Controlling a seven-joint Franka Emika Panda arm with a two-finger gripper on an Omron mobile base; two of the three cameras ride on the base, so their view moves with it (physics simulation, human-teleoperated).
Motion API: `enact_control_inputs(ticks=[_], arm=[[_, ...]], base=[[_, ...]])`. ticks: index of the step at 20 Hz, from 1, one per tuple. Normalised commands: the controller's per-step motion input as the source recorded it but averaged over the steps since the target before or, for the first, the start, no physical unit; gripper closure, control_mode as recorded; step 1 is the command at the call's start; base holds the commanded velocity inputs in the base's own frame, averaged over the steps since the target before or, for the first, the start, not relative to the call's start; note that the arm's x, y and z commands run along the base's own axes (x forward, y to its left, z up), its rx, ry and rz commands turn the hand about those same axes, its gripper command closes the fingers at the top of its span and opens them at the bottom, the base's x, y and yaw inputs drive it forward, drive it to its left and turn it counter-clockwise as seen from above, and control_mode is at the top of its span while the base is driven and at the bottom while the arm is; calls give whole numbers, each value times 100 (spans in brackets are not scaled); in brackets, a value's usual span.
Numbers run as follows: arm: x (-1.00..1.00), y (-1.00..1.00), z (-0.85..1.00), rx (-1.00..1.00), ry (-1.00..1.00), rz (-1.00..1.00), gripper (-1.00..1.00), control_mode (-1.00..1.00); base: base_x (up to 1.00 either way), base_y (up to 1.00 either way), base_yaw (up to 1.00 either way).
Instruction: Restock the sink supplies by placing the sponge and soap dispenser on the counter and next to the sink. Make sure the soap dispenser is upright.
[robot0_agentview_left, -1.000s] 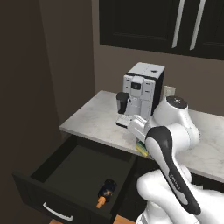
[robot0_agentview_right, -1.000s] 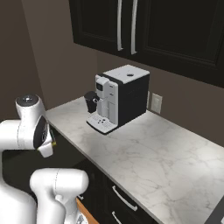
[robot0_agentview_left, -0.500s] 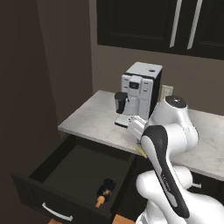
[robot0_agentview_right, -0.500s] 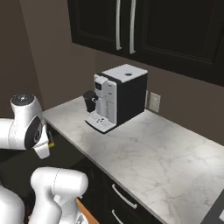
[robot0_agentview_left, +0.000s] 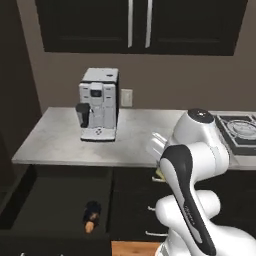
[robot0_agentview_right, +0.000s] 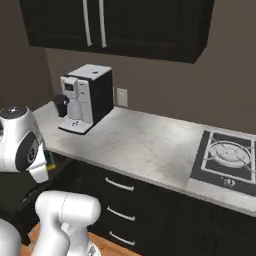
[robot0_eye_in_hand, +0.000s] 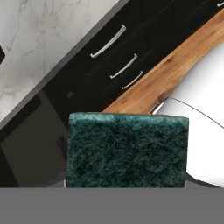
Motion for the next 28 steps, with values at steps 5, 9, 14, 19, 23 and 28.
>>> enact_control_inputs(ticks=[5,9,14,19,23,28], arm=[[0,0,0,0,0,0,100,100],[0,0,0,0,0,0,100,100],[0,0,0,0,0,0,100,100],[0,0,0,0,0,0,100,100],[0,0,0,0,0,0,100,100],[0,0,0,0,0,0,100,100]], base=[[-1,-24,-84],[0,-21,-89],[0,-30,-88],[13,-35,-84],[21,-46,-79],[20,-43,-80]])
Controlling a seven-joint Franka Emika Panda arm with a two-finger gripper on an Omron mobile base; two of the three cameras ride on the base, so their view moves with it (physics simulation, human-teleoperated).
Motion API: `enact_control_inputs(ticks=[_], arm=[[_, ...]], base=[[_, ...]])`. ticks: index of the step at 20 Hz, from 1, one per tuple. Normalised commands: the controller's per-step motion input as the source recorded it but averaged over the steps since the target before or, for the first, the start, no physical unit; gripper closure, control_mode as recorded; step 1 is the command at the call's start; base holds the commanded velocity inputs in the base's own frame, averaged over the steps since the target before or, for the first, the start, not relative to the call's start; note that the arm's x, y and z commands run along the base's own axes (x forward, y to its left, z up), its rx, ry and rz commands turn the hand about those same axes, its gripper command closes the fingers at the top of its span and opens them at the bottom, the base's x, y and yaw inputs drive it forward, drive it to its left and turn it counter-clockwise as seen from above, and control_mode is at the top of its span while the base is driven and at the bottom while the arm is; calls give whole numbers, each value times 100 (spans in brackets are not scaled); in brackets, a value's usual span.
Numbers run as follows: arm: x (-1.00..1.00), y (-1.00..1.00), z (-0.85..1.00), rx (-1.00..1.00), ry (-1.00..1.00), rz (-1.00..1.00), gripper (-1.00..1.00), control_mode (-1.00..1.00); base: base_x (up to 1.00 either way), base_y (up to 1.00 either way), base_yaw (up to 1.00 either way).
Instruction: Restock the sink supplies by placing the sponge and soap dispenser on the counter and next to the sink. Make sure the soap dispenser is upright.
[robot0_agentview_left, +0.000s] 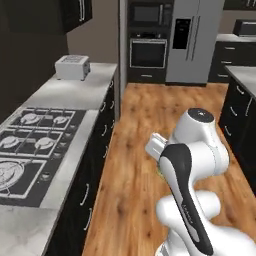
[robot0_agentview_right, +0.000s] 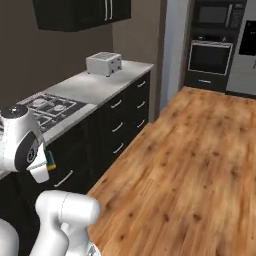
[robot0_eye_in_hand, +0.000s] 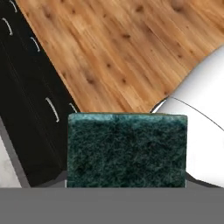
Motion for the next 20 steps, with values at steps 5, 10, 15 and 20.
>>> enact_control_inputs(ticks=[5,10,15,20], arm=[[0,0,0,0,0,0,100,100],[0,0,0,0,0,0,100,100],[0,0,0,0,0,0,100,100],[0,0,0,0,0,0,100,100]], base=[[20,-27,-82],[37,-22,-76],[54,-35,-74],[42,-32,-77]])
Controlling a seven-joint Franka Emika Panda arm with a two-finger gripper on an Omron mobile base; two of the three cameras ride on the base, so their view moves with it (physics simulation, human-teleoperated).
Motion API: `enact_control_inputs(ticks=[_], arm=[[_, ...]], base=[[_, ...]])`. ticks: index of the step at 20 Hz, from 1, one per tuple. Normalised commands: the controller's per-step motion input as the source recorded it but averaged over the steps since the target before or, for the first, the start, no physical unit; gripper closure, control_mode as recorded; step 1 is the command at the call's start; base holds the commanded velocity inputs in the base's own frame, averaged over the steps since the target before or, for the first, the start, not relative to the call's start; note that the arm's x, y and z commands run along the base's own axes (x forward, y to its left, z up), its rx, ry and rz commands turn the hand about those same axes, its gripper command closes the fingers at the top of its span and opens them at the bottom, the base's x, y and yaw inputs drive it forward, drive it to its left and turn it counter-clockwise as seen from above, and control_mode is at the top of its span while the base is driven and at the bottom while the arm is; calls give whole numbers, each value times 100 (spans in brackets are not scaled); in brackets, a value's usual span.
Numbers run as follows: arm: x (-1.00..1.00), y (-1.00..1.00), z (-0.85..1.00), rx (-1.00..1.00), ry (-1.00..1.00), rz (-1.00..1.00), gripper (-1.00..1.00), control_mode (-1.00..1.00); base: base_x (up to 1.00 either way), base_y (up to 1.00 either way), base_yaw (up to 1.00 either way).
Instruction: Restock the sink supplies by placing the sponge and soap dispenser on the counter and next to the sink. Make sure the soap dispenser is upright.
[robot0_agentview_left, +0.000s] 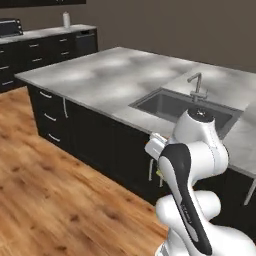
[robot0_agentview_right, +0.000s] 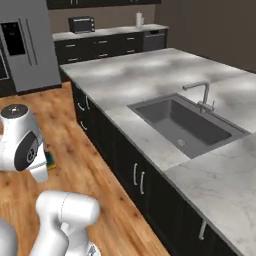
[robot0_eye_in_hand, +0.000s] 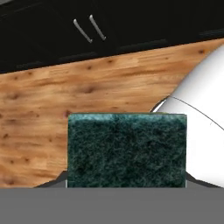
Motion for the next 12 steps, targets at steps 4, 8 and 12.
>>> enact_control_inputs(ticks=[4,8,12], arm=[[0,0,0,0,0,0,100,100],[0,0,0,0,0,0,100,100],[0,0,0,0,0,0,100,100]], base=[[38,-17,-78],[56,0,-73],[64,0,-60]])
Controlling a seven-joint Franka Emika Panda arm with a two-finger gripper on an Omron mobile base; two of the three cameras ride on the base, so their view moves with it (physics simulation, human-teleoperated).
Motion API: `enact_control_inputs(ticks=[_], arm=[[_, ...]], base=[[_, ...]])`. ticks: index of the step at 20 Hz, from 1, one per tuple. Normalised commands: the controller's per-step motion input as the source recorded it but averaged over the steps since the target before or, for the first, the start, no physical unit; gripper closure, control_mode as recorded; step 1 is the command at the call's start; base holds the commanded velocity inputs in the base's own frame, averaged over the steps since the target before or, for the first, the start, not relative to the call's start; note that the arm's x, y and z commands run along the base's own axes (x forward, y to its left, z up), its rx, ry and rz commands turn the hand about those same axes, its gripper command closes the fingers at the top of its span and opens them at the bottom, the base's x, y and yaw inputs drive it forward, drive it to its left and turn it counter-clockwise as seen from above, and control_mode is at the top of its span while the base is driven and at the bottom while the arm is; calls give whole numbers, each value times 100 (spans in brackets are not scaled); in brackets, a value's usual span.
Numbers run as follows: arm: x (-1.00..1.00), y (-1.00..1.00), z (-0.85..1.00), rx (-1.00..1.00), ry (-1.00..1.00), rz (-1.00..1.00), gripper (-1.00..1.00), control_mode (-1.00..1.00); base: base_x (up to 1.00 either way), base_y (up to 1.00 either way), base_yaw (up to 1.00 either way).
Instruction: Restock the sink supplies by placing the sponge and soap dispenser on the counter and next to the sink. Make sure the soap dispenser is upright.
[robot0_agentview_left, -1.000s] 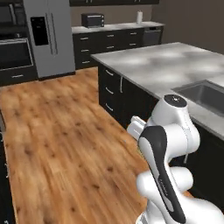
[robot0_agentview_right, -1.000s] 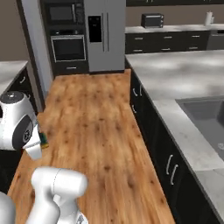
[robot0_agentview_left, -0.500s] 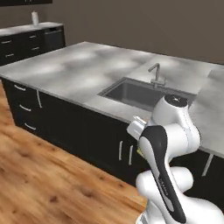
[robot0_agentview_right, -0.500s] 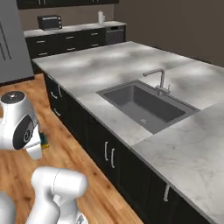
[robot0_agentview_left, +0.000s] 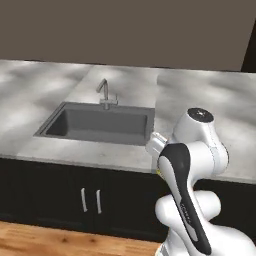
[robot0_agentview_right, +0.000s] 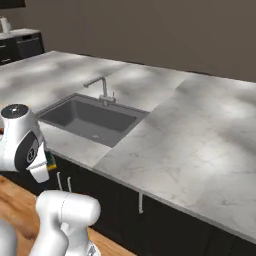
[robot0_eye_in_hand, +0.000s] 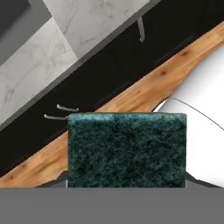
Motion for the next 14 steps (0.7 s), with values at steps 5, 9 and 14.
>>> enact_control_inputs(ticks=[5,9,14], arm=[[0,0,0,0,0,0,100,100],[0,0,0,0,0,0,100,100],[0,0,0,0,0,0,100,100]], base=[[63,0,-53],[44,22,-35],[15,34,-17]])
